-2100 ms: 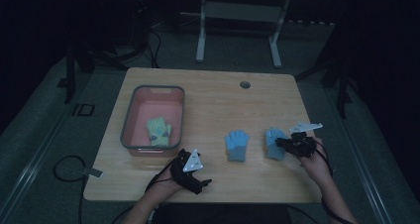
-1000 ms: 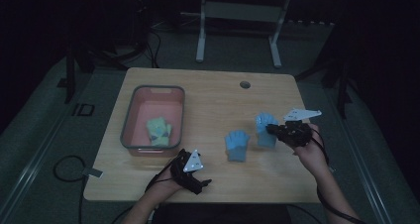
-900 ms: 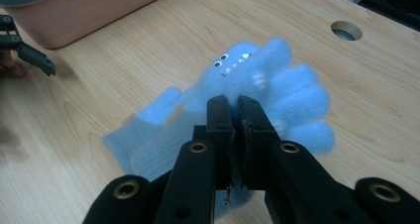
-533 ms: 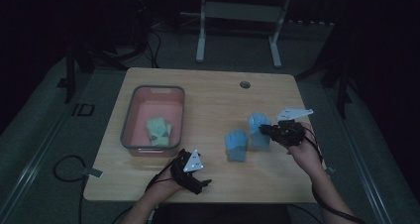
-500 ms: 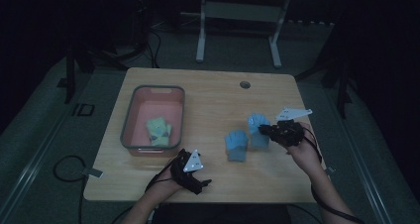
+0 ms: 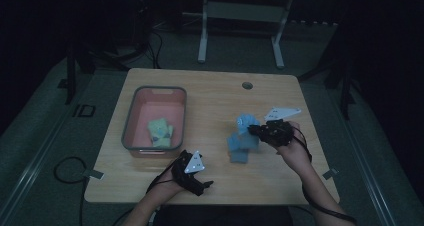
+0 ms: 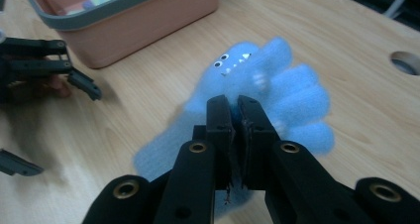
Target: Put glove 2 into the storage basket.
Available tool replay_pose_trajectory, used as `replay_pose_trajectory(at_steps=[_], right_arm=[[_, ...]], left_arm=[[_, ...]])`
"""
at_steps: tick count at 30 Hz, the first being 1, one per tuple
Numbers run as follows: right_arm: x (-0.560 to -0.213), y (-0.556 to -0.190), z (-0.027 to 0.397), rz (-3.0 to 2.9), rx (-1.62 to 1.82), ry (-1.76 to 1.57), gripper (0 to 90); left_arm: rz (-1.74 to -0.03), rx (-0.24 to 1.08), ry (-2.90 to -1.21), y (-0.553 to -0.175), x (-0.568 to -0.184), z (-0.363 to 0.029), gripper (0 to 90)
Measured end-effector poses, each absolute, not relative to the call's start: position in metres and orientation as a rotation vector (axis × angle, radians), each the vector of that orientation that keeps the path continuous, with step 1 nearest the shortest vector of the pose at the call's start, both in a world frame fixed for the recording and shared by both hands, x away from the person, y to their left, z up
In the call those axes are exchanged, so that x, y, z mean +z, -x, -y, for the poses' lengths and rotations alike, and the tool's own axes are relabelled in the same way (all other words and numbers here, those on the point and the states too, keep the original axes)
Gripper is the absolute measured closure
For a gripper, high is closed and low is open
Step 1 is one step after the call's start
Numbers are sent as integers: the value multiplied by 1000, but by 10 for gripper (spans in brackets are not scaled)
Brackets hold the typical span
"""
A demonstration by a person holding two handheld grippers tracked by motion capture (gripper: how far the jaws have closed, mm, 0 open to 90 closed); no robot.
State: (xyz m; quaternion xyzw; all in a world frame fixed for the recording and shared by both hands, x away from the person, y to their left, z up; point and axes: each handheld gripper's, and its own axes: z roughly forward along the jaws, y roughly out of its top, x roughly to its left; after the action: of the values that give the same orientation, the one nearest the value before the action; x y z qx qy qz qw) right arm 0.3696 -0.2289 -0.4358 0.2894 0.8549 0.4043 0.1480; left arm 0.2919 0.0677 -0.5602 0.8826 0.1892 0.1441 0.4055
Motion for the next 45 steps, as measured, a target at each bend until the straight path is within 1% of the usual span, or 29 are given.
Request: replay_pose_trajectory(at_steps=[9, 25, 30, 38, 40, 42, 44, 45], right_arm=[[-456, -371, 210, -2531, 1119, -810, 848], [-500, -382, 201, -2596, 991, -882, 839], [-517, -387, 200, -2632, 946, -922, 824], [-527, -389, 199, -2637, 922, -942, 787], [-527, -389, 199, -2638, 927, -943, 771], [-522, -388, 201, -2629, 940, -944, 722], [-517, -386, 205, -2613, 964, -933, 636], [-513, -385, 207, -2596, 976, -930, 574]], left_arm=[[-477, 366, -2226, -291, -560, -67, 33], [-479, 375, -2212, -290, -559, -66, 32], [-465, 381, -2218, -290, -559, -65, 32], [-453, 389, -2203, -288, -556, -64, 33], [-449, 392, -2206, -287, -555, -62, 32], [-457, 401, -2200, -286, -553, -60, 33], [-470, 412, -2201, -286, -552, -59, 34], [-496, 440, -2185, -286, -550, -60, 34]])
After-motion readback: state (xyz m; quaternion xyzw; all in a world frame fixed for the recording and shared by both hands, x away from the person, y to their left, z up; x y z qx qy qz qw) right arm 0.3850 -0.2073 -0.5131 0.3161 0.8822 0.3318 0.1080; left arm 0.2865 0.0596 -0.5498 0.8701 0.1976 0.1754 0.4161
